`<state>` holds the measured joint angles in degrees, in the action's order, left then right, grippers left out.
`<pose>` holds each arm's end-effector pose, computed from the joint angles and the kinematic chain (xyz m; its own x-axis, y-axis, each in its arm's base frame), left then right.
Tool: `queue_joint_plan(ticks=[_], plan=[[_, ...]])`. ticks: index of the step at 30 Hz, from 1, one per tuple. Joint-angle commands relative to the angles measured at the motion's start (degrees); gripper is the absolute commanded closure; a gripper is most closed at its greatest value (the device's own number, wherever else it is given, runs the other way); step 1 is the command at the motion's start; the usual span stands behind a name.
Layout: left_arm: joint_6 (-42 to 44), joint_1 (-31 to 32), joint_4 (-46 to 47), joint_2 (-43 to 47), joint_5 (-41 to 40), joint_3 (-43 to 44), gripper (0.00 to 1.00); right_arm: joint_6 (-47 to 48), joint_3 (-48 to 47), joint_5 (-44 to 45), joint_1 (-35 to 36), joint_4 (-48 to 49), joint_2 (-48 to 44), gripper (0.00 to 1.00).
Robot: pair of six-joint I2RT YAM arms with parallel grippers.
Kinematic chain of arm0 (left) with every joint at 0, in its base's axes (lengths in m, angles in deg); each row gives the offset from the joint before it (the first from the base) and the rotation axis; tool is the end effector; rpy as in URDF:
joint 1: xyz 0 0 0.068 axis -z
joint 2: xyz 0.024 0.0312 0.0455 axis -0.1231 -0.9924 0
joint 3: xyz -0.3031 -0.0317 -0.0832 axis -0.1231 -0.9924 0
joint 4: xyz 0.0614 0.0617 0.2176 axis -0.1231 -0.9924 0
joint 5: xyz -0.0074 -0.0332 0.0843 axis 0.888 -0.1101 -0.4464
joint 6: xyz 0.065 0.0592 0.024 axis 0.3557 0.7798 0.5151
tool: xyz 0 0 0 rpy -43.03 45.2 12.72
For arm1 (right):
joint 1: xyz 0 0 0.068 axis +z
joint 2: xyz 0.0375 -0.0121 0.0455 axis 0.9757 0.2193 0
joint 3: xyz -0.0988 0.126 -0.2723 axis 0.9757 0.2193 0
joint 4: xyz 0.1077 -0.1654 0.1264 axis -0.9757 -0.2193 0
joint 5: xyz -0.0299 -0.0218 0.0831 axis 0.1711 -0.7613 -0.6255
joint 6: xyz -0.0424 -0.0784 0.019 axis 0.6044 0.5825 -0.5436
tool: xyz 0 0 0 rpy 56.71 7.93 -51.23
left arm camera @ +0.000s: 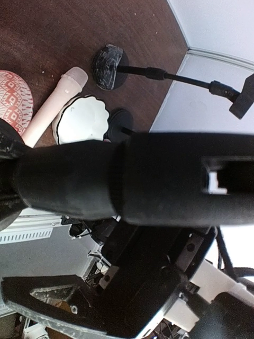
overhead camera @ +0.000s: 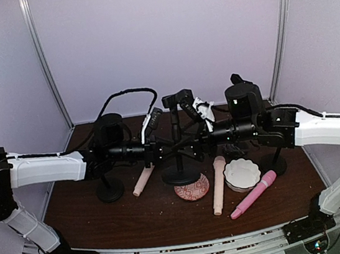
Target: Attach the microphones to the stand
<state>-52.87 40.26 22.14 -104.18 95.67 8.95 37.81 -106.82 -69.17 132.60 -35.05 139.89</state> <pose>0.2033 -0.2992 0.3262 -0.5716 0.0895 -0.8156 0.8201 0.0927 -0.5646 0.1568 0.2829 0.3767 -0.1803 -0.2347 -0.9552 -0.9679 0.2153 0.1298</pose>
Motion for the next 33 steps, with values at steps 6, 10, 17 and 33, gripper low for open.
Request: queue_joint_plan(ticks=[6, 10, 17, 33], plan=[[1.01, -0.57, -1.72, -0.68, -5.5, 5.05, 1.0, 0.24, 7.4, -3.73, 2.52, 0.66, -11.58, 0.26], [3.53, -0.57, -0.03, 0.14, -0.74, 4.07, 1.0, -4.13, 12.39, -6.23, -3.94, 4.92, -13.15, 0.29], [3.49, -0.5, 6.06, -0.62, 10.08, 3.07, 1.0, -12.29, 13.7, -14.4, -8.51, 19.52, -8.39, 0.36], [3.75, -0.13, 5.09, -1.24, 11.09, 3.7, 1.0, -17.76, 7.32, -21.81, -8.5, 27.77, 1.24, 0.51]])
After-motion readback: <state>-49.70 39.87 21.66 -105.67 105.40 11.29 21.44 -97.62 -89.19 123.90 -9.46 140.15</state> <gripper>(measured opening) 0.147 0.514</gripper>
